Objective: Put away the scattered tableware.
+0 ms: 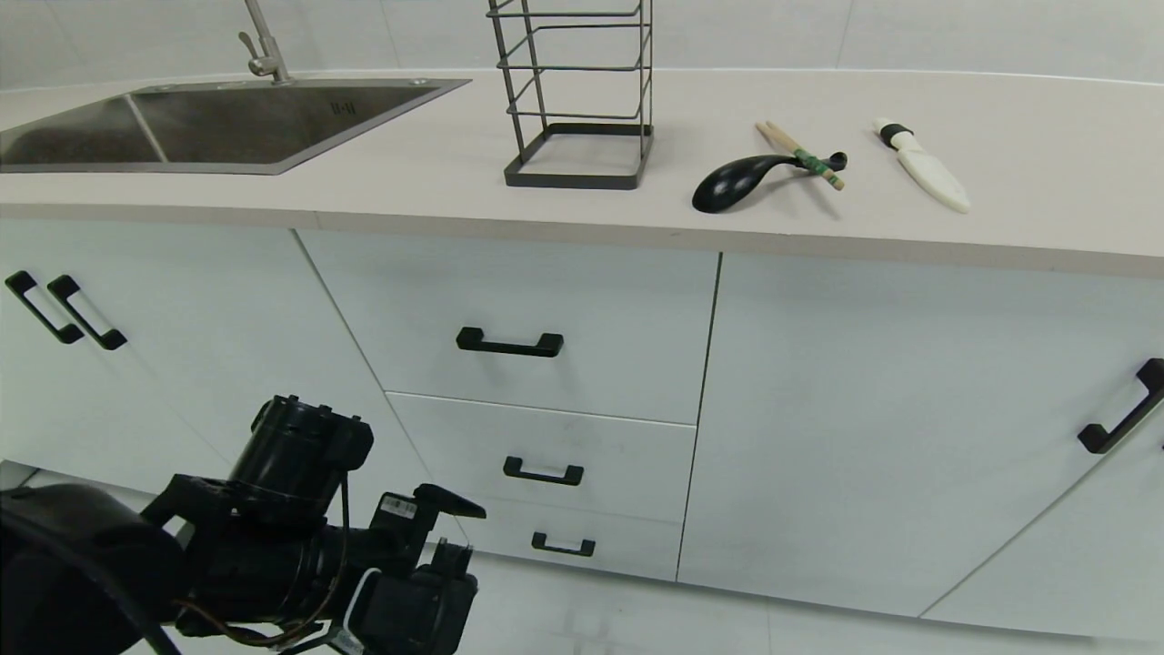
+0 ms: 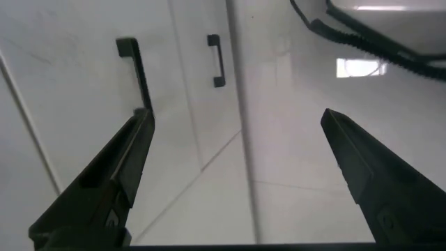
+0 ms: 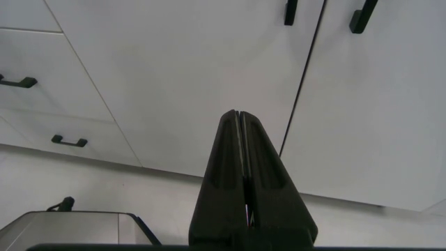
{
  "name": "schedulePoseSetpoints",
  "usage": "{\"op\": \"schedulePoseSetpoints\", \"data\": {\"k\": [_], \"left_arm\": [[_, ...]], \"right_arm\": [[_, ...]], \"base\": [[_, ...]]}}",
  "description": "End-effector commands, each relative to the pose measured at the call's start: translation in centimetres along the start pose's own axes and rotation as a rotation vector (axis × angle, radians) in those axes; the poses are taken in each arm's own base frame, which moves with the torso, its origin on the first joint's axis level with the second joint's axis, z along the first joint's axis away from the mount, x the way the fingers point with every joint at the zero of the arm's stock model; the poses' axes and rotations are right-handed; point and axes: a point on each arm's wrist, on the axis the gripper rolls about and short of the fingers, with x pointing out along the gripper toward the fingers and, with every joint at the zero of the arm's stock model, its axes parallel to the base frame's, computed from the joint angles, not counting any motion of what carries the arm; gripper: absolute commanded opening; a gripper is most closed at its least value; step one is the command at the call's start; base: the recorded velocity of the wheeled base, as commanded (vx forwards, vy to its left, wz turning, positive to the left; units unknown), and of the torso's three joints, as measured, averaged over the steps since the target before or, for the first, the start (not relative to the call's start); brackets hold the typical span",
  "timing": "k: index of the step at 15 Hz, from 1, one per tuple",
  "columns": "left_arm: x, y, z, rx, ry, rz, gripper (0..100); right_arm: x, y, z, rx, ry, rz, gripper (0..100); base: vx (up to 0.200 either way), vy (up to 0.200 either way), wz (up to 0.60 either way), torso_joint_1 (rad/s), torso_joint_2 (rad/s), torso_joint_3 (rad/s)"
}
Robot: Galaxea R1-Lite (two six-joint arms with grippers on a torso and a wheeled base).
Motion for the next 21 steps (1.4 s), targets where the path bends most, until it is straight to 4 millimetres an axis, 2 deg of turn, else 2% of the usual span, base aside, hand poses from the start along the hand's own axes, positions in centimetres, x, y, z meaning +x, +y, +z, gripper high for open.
{"op": "schedulePoseSetpoints", "data": {"k": [1, 3, 7, 11, 15, 21], "left_arm": [[1.7, -0.9, -0.4, -0.050, 0.019, -0.008, 100], [2.7, -0.5, -0.4, -0.072, 0.012, 0.039, 100], [3.4, 0.1, -0.4, -0.091, 0.041, 0.085, 100], [5.8, 0.7, -0.2, -0.139, 0.060, 0.163, 100], [8.1, 0.6, 1.0, -0.183, 0.048, 0.187, 100], [10.1, 0.4, 0.4, -0.198, 0.074, 0.216, 100]], "right_arm": [[0.0, 0.0, 0.0, 0.006, 0.001, -0.001, 0], [0.0, 0.0, 0.0, 0.006, 0.000, -0.001, 0], [0.0, 0.0, 0.0, 0.001, 0.000, 0.000, 0], [0.0, 0.0, 0.0, -0.002, 0.000, 0.000, 0], [0.0, 0.0, 0.0, -0.002, 0.000, 0.000, 0], [0.0, 0.0, 0.0, -0.002, 0.000, 0.000, 0]], "base": [[0.000, 0.000, 0.00, 0.000, 0.00, 0.000], [0.000, 0.000, 0.00, 0.000, 0.00, 0.000], [0.000, 0.000, 0.00, 0.000, 0.00, 0.000], [0.000, 0.000, 0.00, 0.000, 0.00, 0.000], [0.000, 0.000, 0.00, 0.000, 0.00, 0.000], [0.000, 0.000, 0.00, 0.000, 0.00, 0.000]]}}
